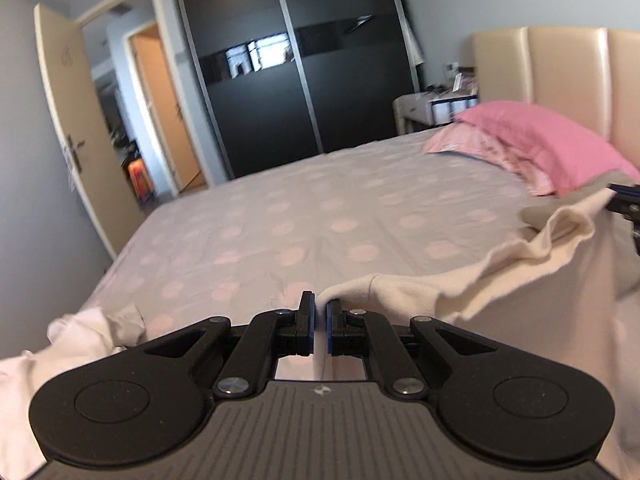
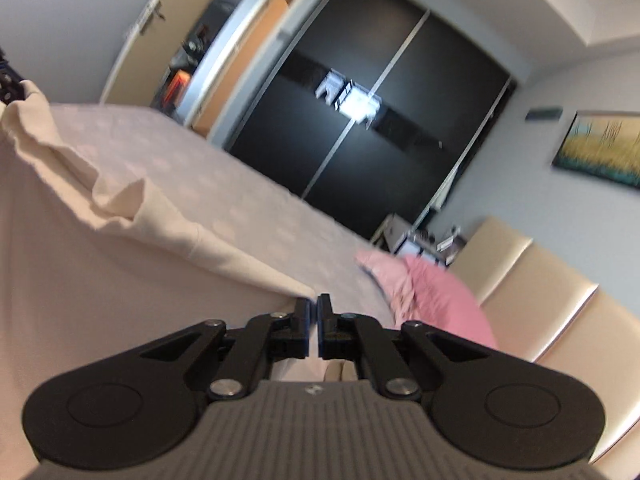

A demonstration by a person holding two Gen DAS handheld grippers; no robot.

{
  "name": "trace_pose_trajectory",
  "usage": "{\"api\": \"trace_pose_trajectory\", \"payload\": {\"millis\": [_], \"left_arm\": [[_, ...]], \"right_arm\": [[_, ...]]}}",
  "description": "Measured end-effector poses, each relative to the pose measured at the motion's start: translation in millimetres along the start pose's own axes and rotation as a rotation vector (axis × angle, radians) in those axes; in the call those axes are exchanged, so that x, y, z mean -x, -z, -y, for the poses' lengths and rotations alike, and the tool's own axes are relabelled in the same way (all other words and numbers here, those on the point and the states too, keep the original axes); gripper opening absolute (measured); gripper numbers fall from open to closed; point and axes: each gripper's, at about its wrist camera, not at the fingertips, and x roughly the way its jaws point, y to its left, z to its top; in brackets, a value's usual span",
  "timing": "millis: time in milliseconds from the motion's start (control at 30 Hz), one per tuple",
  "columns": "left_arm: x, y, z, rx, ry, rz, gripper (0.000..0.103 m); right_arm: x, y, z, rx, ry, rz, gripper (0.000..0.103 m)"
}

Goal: Fold clothes
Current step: 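Lay the cream shirt flat on the bed and open both grippers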

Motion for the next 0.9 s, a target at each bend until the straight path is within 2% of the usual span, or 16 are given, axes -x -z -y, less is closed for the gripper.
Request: {"api": "trace_pose_trajectory", "payload": {"millis": [100,167,233,300,400,433,500,533,567,600,700,833,900], "left_arm": [[-41.0,-13.1,0.5,0.045,0.002,-0.014,0.004],[-66.2,-20.9,6.0,0.021,-0.024,-0.003,0.003],[-94.8,-23.1,11.0,0.004,-0.038,-0.025,0.003],[-126.3,-19.9,19.2,0.002,-0.03,-0.082,0.003],[-172.5,0.7,29.4,-0.009,0.003,-0.204,0.005],[-182.2,10.4,32.1,-0.013,0.009,-0.234,0.011],[-198.1,27.5,38.5,-0.036,0.016,-0.284,0.017],[-202.0,34.2,40.6,-0.049,0.011,-0.294,0.019],[-203.9,39.7,41.2,-0.057,0.002,-0.3,0.019],[-205.2,42.8,40.8,-0.06,-0.003,-0.303,0.021],[-205.5,51.0,32.3,-0.042,0.006,-0.323,0.037],[-198.4,58.9,17.3,-0.028,0.016,-0.348,0.039],[-189.7,65.2,9.0,-0.041,0.024,-0.361,0.039]], "right_arm": [[-56.7,-6.2,-0.4,-0.022,0.024,-0.016,0.004],[-93.8,-16.1,-5.6,-0.036,0.041,-0.032,0.004],[-125.5,-17.8,-13.7,-0.037,0.06,-0.055,0.004],[-155.0,-15.4,-21.0,-0.034,0.068,-0.087,0.004],[-196.6,-1.8,-27.6,-0.046,0.005,-0.177,0.004],[-210.5,2.8,-29.8,-0.05,-0.016,-0.208,0.004],[-237.3,19.5,-38.3,-0.058,-0.049,-0.26,0.008],[-245.0,27.4,-43.6,-0.058,-0.058,-0.277,0.014],[-252.6,34.9,-48.7,-0.057,-0.064,-0.29,0.025],[-259.7,41.6,-53.2,-0.053,-0.063,-0.296,0.029],[-273.1,54.7,-52.9,-0.072,-0.08,-0.316,0.033],[-271.0,74.4,-41.4,-0.121,-0.101,-0.343,0.037],[-238.2,72.7,-37.5,-0.135,-0.115,-0.35,0.037]]}}
